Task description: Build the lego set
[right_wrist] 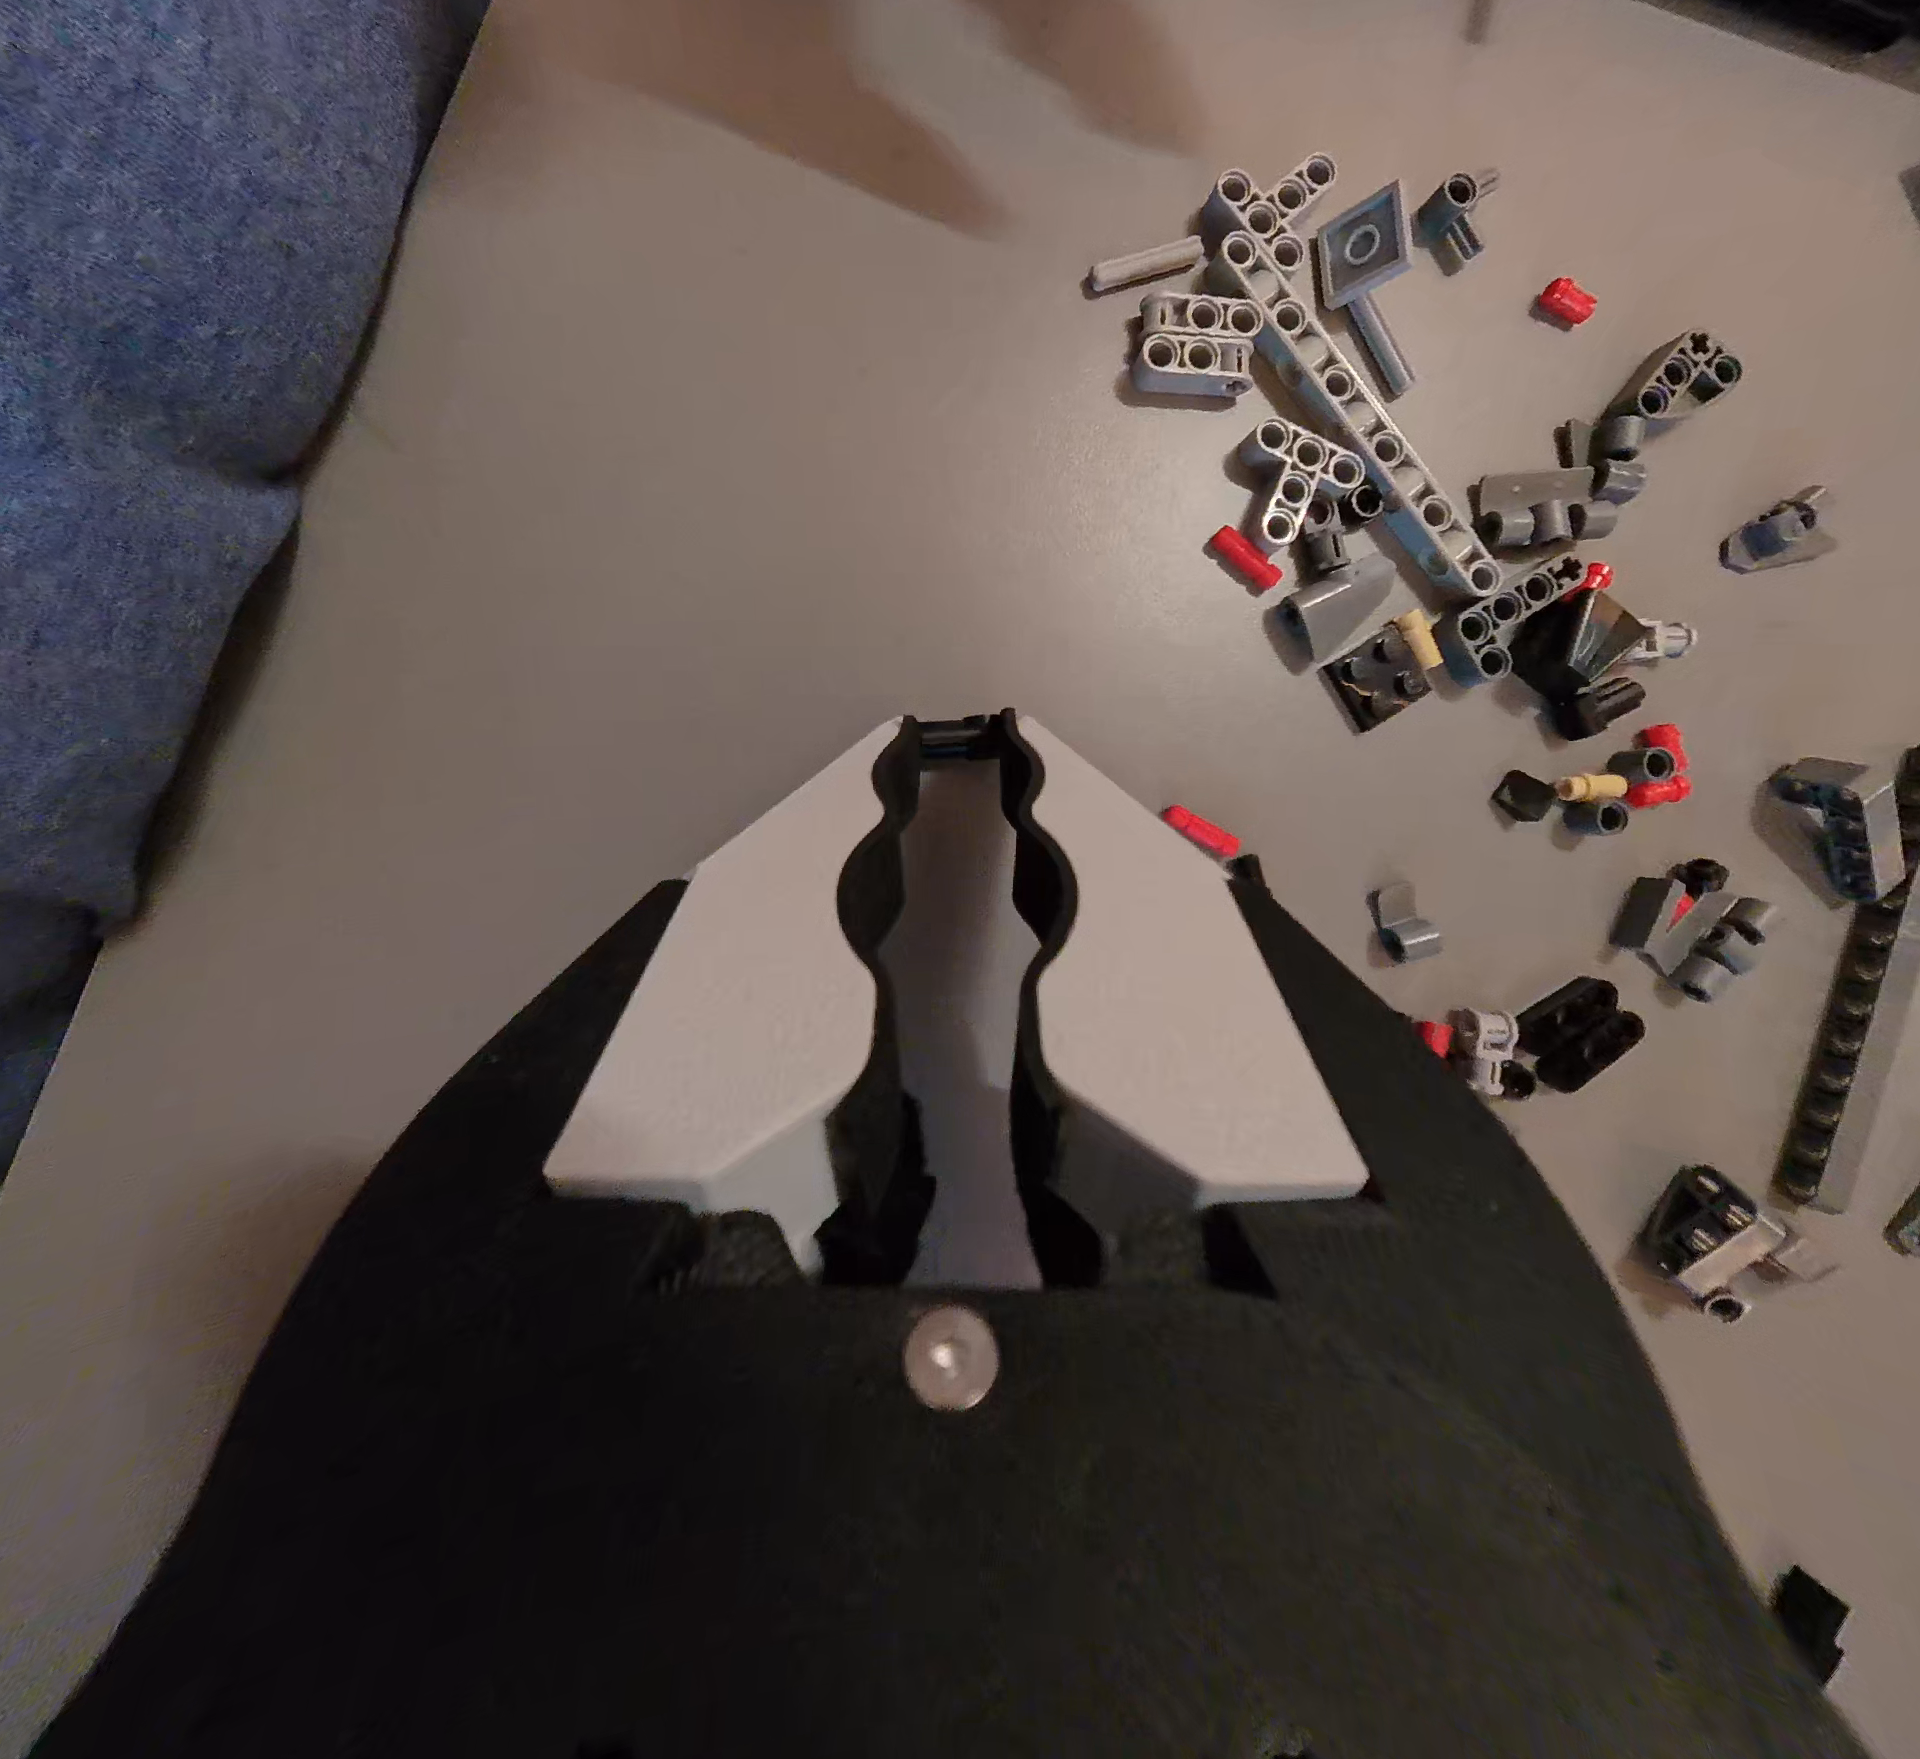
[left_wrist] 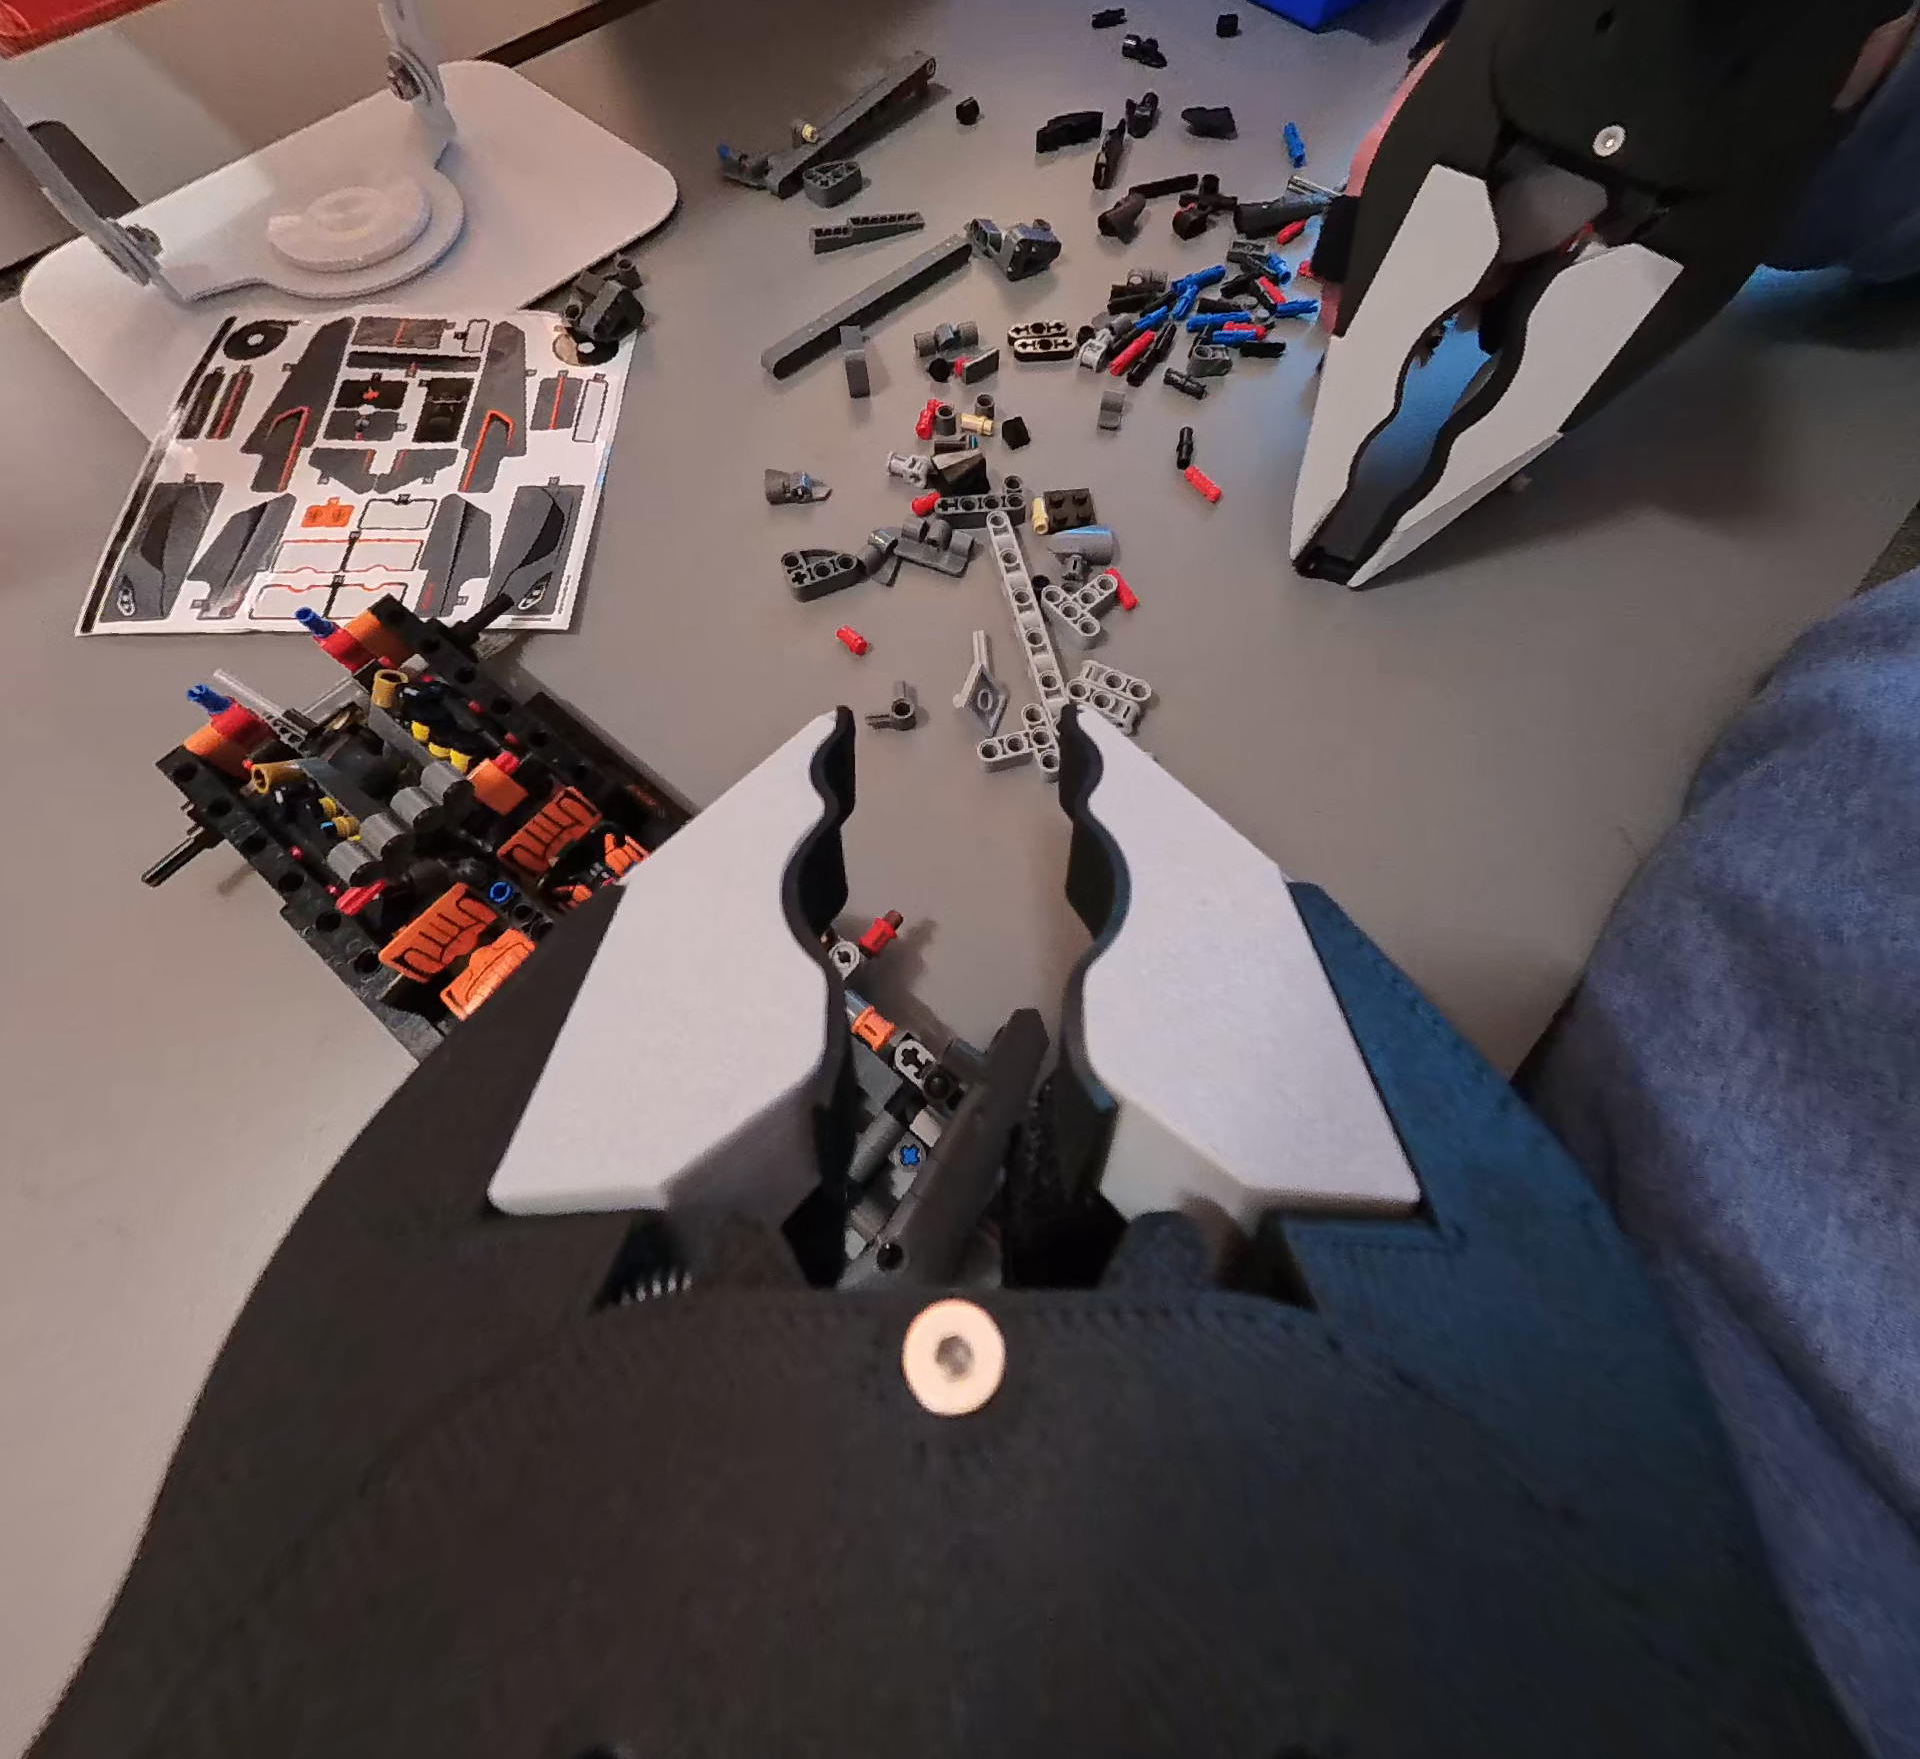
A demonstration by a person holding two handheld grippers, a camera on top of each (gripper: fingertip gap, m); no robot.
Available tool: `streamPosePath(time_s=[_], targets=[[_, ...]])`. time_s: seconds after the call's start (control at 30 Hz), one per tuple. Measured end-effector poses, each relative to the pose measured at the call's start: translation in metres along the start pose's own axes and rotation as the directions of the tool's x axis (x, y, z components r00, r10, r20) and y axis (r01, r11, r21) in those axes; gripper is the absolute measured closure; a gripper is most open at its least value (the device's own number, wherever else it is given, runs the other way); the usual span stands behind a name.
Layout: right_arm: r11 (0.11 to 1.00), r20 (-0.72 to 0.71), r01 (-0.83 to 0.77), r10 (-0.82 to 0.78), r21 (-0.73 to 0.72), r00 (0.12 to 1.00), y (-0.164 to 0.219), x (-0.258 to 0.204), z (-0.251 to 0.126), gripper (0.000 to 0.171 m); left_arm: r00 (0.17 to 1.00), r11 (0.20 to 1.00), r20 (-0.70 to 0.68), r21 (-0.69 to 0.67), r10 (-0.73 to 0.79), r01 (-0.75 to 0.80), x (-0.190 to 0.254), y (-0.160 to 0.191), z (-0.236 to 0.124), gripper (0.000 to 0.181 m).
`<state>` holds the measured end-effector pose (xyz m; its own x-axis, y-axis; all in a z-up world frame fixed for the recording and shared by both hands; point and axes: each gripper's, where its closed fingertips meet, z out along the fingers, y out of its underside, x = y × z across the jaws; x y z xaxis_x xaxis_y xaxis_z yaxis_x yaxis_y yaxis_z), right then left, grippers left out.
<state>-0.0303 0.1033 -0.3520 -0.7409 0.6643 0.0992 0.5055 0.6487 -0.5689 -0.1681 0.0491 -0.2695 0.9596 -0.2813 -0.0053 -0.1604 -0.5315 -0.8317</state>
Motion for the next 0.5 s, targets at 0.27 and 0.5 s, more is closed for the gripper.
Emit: streamPosePath(time_s=[0.27,0.5], targets=[[1.000,-0.017,0.006,-0.005,0.014,1.000,-0.0057,0.0038,0.0000,0.159,1.000,1.000,-0.016,-0.001,0.005,-0.005,0.0060,-0.0005,0.0031,0.144],[1.000,0.002,0.012,-0.012,0.016,1.000,-0.0083,0.0000,0.0058,0.158,1.000,1.000,-0.017,-0.003,-0.002,0.002,0.0047,0.0006,0.0030,0.144]])
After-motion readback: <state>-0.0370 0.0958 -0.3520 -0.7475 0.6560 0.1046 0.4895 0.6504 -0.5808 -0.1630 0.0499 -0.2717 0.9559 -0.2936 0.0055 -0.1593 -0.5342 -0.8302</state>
